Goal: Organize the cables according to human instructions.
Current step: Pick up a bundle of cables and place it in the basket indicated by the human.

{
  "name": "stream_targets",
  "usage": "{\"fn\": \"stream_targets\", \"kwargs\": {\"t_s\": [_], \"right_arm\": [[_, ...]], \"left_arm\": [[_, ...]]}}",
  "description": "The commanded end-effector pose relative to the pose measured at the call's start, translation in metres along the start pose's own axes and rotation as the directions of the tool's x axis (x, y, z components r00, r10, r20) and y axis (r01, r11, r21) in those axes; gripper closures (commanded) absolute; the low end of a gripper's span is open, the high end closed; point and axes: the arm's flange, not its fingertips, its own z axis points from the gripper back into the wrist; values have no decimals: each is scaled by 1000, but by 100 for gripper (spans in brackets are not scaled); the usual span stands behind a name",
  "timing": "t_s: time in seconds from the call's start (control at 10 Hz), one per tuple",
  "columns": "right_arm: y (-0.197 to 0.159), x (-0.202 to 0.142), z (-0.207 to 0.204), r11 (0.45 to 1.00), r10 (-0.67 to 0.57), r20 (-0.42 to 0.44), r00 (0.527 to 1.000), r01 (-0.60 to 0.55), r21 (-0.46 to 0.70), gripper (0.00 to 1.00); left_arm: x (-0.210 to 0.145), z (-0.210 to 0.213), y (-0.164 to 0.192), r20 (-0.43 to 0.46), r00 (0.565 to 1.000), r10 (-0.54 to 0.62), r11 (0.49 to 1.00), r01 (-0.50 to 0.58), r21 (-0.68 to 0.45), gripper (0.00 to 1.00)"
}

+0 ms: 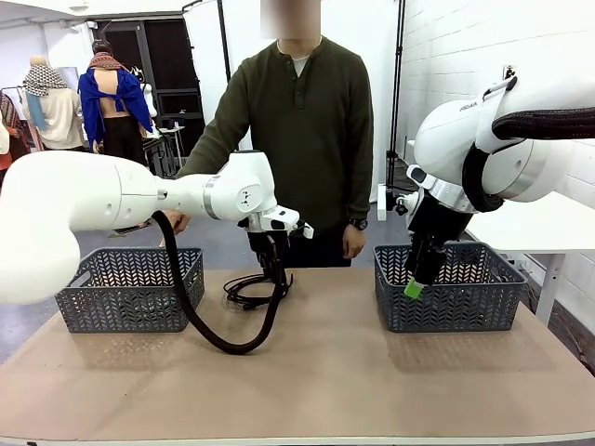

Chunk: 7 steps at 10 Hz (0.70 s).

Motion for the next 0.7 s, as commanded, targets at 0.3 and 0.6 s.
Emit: {"fn": "stream_targets", "kwargs": {"t_s": [0.3,0.6], "right_arm": [[-3,2,0,1000,-11,-7,1000,11,-8,0],[-3,2,0,1000,-11,-7,1000,11,-8,0]], "left_arm": [[42,10,23,-51,999,-3,999,6,52,0],[17,3,4,-27,1000,-13,1000,14,26,0]]}}
